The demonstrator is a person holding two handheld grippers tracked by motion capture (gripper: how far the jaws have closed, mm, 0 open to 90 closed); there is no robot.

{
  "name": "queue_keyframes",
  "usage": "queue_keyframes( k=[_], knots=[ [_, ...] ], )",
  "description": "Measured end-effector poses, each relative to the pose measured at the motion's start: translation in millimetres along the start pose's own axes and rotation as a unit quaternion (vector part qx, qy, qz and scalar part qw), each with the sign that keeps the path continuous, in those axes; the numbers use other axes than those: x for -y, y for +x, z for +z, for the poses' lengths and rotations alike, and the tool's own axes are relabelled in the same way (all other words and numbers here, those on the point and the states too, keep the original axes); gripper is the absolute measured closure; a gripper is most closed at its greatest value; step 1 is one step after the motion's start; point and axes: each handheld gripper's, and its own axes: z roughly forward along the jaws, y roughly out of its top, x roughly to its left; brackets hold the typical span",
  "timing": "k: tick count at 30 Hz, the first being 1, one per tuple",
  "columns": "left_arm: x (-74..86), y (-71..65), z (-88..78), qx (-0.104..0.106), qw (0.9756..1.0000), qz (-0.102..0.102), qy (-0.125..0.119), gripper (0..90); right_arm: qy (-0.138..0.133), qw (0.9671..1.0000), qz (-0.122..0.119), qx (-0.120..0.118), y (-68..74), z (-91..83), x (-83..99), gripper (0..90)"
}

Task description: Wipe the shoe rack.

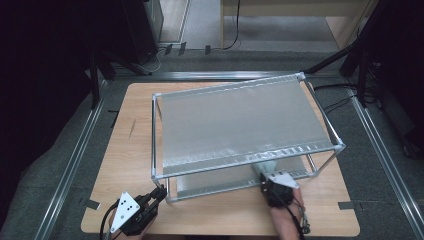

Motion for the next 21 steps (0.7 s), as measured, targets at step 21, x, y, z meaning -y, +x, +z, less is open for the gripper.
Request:
queue_keyframes(
  k=[21],
  knots=[
    [0.2,-16.2,4.7,0.018,0.9997,0.014,0.0,81.8,0.0,0.9828,-0.117,-0.143,99.5,-13.6,10.2,82.8]
  ],
)
